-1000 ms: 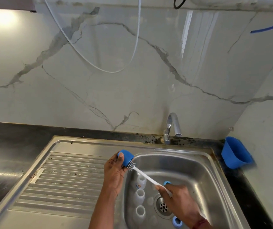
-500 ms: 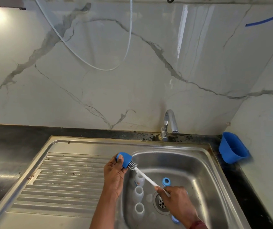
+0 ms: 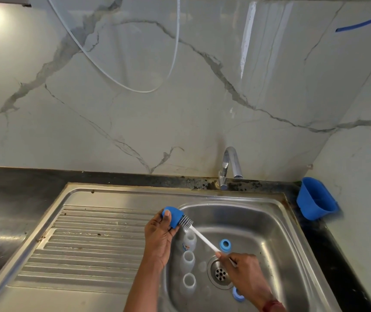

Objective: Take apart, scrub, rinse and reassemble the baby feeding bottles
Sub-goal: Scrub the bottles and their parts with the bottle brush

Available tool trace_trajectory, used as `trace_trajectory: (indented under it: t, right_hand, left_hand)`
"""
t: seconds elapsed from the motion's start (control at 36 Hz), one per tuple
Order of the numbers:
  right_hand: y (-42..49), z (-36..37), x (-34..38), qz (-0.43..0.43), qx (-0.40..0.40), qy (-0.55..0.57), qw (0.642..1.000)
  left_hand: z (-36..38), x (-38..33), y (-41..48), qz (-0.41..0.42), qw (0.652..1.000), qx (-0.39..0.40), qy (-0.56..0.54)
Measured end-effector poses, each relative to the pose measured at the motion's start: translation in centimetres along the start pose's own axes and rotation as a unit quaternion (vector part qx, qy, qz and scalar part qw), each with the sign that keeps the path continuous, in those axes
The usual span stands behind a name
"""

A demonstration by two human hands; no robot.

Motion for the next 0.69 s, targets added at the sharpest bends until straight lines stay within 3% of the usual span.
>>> trace_trajectory:
  t: [0.36, 0.69]
  right_hand:
    - [-0.5, 1.0, -0.3, -0.034, 0.019, 0.007, 0.999]
    - [0.4, -1.8, -3.6, 0.088, -0.035, 0.045, 0.995]
  left_hand:
    - [-0.3, -0.5, -0.3, 0.010, 1.000, -0.028, 0.000]
    - [-2.0, 1.2, -0.6, -0.050, 0.995, -0.083, 0.031]
Point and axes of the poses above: each hand's wrist, its own y-axis towards the middle knuckle, its own z-axis out of the palm, x = y × z, the point moved 6 cm from there along y, towards the middle knuckle, and after that the axes turned 10 degrees about z, right-handed, at the moved point
